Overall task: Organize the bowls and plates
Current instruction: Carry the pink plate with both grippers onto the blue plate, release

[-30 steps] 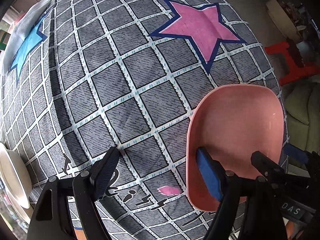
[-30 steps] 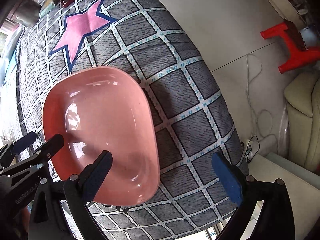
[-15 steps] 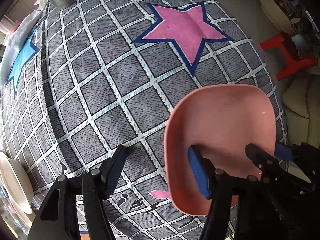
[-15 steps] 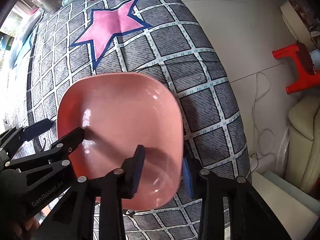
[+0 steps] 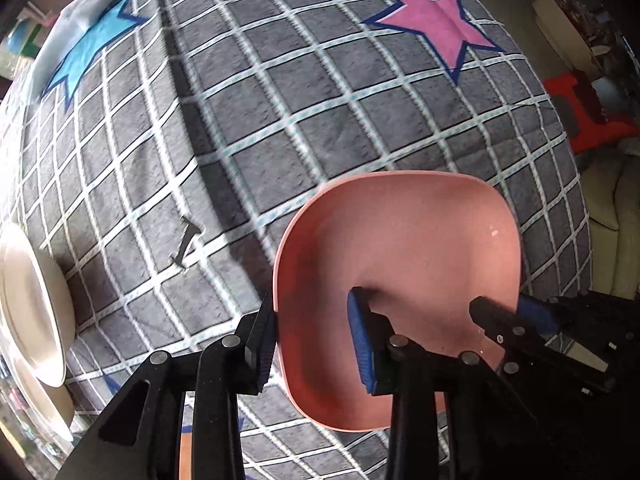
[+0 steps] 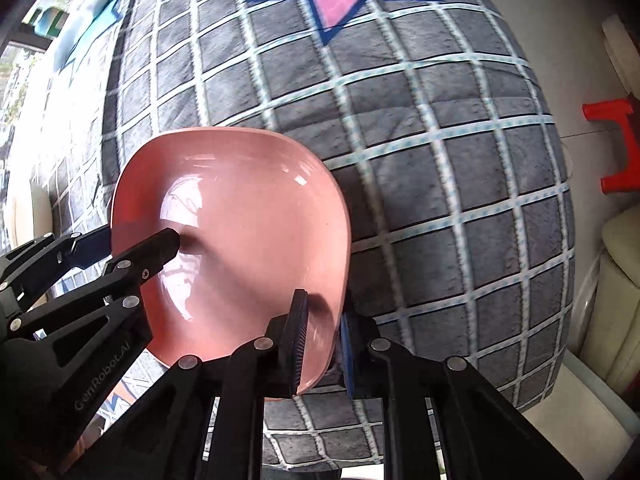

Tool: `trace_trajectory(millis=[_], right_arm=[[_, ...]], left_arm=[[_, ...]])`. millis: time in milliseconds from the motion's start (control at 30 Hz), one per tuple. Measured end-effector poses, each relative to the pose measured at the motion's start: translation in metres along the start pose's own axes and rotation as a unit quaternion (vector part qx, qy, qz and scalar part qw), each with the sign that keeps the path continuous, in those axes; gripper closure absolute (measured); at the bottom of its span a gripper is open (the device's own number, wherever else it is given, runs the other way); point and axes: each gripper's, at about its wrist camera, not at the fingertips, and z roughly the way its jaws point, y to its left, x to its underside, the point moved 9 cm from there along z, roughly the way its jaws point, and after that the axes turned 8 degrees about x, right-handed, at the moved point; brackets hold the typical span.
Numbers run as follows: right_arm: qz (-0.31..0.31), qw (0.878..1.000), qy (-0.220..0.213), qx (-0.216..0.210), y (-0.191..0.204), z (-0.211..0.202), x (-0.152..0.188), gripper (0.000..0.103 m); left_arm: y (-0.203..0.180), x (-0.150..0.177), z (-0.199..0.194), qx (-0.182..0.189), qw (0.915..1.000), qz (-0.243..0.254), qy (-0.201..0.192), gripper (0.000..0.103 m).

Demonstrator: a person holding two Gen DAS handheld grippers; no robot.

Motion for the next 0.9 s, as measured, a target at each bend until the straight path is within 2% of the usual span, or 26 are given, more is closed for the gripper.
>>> trace_trajectory(millis=[67, 433, 667, 733, 900], right_arm=[[-0.021, 1.0, 0.002, 0.0, -0.009, 0.0, 0.0, 0.086], [-0.127, 0.992, 0.022, -0.006, 0.035, 0.007, -0.02, 0.086], [-0.164, 0.986, 0.033, 0.004, 0.039, 0.015, -0.037, 0.086], [-0.173, 0.984, 0.03, 0.01, 0.033, 0.015, -0.046, 0.076], [-0.179, 0.983, 0.037, 0.03, 0.007, 0.018, -0.072, 0.075]], left_arm=[[0.012, 0.014, -0.001, -0.005, 0.9999, -0.013, 0.003, 0.066], [0.061, 0.092, -0.002, -0.014, 0.9946, -0.101, 0.022, 0.066], [0.063, 0.11, 0.0, -0.011, 0.9915, -0.129, 0.015, 0.066], [0.059, 0.107, 0.003, -0.006, 0.9919, -0.127, 0.01, 0.066], [0.056, 0.113, 0.012, 0.007, 0.9926, -0.121, 0.006, 0.065]])
